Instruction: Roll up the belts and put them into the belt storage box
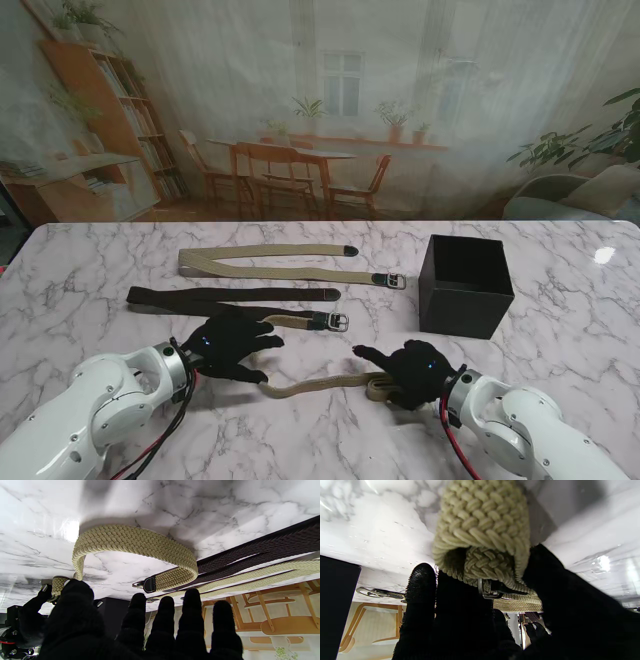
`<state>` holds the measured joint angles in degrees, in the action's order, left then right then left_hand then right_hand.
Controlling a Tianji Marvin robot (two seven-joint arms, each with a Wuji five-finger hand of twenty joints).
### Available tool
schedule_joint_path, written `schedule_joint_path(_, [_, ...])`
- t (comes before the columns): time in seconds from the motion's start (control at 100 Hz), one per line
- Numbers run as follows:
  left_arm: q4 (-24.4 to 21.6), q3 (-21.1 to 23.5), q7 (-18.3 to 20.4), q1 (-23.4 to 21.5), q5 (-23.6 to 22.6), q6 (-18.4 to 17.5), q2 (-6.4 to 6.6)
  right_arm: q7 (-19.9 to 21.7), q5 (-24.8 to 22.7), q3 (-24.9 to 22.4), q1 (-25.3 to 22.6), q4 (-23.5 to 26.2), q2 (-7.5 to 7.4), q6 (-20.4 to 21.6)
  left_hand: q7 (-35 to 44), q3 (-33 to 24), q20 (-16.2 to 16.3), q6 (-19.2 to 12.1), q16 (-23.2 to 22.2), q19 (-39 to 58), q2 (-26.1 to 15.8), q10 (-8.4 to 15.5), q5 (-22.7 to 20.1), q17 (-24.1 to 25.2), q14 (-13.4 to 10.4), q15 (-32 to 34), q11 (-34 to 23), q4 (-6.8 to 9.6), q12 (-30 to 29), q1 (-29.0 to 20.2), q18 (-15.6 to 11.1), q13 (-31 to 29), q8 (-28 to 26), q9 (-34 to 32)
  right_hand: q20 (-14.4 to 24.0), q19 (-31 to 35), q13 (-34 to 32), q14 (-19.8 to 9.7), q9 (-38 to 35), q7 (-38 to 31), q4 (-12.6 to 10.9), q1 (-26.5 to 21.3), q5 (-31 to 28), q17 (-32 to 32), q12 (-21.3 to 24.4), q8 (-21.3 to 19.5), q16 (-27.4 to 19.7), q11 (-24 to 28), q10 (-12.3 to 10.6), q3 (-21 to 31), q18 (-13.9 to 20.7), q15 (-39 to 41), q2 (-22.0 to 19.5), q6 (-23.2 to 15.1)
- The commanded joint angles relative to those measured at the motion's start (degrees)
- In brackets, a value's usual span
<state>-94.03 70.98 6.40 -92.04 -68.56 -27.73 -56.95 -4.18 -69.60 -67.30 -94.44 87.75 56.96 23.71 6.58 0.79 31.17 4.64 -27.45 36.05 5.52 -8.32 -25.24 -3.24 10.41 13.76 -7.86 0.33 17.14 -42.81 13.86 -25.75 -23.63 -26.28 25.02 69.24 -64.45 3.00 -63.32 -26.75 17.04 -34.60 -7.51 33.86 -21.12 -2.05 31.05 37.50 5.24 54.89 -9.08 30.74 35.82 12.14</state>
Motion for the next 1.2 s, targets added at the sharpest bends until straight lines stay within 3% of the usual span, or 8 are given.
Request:
schedule_joint_path(0.0, [0.28, -0.4, 1.04, 0.29, 0.17, 0.02, -0.06, 1.28, -0.1, 0.52, -0.66, -0.98, 0.15, -0.92, 0.54, 0.43, -0.44, 1.28, 0.54, -1.89, 0.17, -0.57, 0.69, 0.57, 0.76, -1.33, 0.56, -1.17, -0.38, 0.15, 2.28, 0.0, 0.68, 0.35, -0.91, 0.95, 0.69, -5.44, -5.23, -9.33, -2.02, -4.93, 1.48, 0.39, 0.53, -4.41, -5.53, 8.89, -9.72, 8.19, 0.92, -6.72, -0.7, 4.36])
schedule_joint_path(0.21, [0.24, -0.28, 1.0, 0.21, 0.12, -0.06, -0.06, 1.82, 0.09, 0.78, -0.99, -0.6, 0.25, -2.91, 1.24, 0.47, -0.44, 1.19, 0.54, -1.93, -0.11, -0.66, -0.58, 0.58, 0.7, -1.33, 0.51, -1.19, -0.36, 0.21, 2.24, -0.03, 0.47, 0.2, -1.6, 1.01, -0.91, -3.37, -8.96, -22.81, -4.22, -2.02, -21.74, 1.54, -1.91, -13.39, -5.8, 11.49, -6.79, 8.32, -0.2, -5.13, -2.95, -1.53])
schedule_joint_path(0.45, [0.19, 0.04, 0.75, -0.06, -0.09, 0.02, -0.07, 0.87, 1.95, 1.04, -1.19, -1.02, 0.71, -4.55, 1.61, 0.43, -0.44, 1.2, 0.54, -1.96, -0.49, -0.59, -0.93, 0.61, 0.72, -1.34, 0.52, -1.21, -0.36, 0.04, 2.21, -0.07, 0.2, 0.01, 2.7, 6.85, -7.76, -0.08, -14.62, -15.28, -10.06, -0.72, 0.36, 2.51, -6.15, -11.66, -0.41, 14.76, -4.25, 6.33, -7.25, 5.72, -8.59, -20.0])
schedule_joint_path(0.66, [0.2, 0.13, 0.65, -0.14, -0.12, 0.06, -0.08, 0.03, 4.22, 1.26, -1.37, -1.38, 1.21, -5.85, 1.6, 0.48, -0.42, 1.17, 0.54, -1.95, -0.5, -0.5, -0.89, 0.59, 0.66, -1.34, 0.52, -1.22, -0.34, -0.05, 2.21, -0.1, 0.14, 0.01, 1.09, 9.14, -10.68, 3.15, -20.24, -16.97, -10.4, -4.91, -4.97, 8.9, -8.34, -11.79, 0.43, 13.83, -1.72, 7.38, -12.56, 15.32, -11.79, -37.57])
schedule_joint_path(0.76, [0.19, 0.18, 0.6, -0.15, -0.13, 0.02, -0.08, -0.34, 5.18, 1.33, -1.41, -1.5, 1.42, -6.24, 1.57, 0.48, -0.41, 1.14, 0.53, -1.94, -0.61, -0.56, -0.84, 0.6, 0.67, -1.34, 0.52, -1.22, -0.34, -0.1, 2.21, -0.07, 0.13, 0.07, 0.07, 10.36, -10.63, 4.11, -20.3, -16.28, -10.51, -5.74, -8.39, 10.98, -9.8, -12.42, 0.06, 16.44, -1.02, 8.55, -13.74, 20.56, -12.12, -37.62])
schedule_joint_path(0.89, [0.22, 0.16, 0.53, -0.14, -0.11, 0.05, -0.09, -0.39, 5.67, 1.29, -1.43, -1.51, 1.54, -6.72, 1.58, 0.51, -0.44, 1.17, 0.53, -2.01, -0.75, -0.57, -0.86, 0.71, 0.71, -1.34, 0.52, -1.23, -0.33, -0.12, 2.22, -0.03, 0.11, 0.13, -0.64, 9.6, -10.51, 2.4, -20.34, -19.11, -10.32, -3.46, -12.88, 8.87, -8.23, -13.66, -2.97, 15.18, -2.58, 8.29, -10.25, 16.84, -12.01, -13.15])
schedule_joint_path(0.98, [0.2, 0.17, 0.65, -0.17, -0.04, 0.09, -0.09, -0.85, 5.57, 1.19, -1.41, -1.64, 1.57, -6.66, 1.61, 0.45, -0.44, 1.22, 0.53, -2.01, -0.99, -0.57, -0.93, 0.68, 0.69, -1.33, 0.51, -1.22, -0.33, -0.21, 2.23, -0.05, 0.08, 0.14, 0.34, 8.24, -10.51, 2.25, -20.32, -30.12, -2.76, -7.24, -27.03, 7.32, -7.15, -6.68, -2.64, 12.86, -2.8, 4.62, -10.11, 13.19, -9.46, -22.77])
schedule_joint_path(1.19, [0.13, 0.22, 0.85, -0.28, 0.06, 0.29, -0.1, -0.46, 6.37, 0.82, -1.67, -1.28, 1.7, -6.78, 1.67, 0.44, -0.45, 1.13, 0.52, -2.06, -1.47, -0.5, -1.07, 0.74, 0.63, -1.34, 0.5, -1.22, -0.32, -0.46, 2.26, -0.04, 0.02, 0.13, 1.23, 5.74, -8.79, 1.6, -16.44, -35.07, -2.93, -8.76, -36.5, 4.42, -7.55, -18.52, -2.57, 10.2, -3.82, 1.88, -9.27, 6.21, -10.25, -31.42])
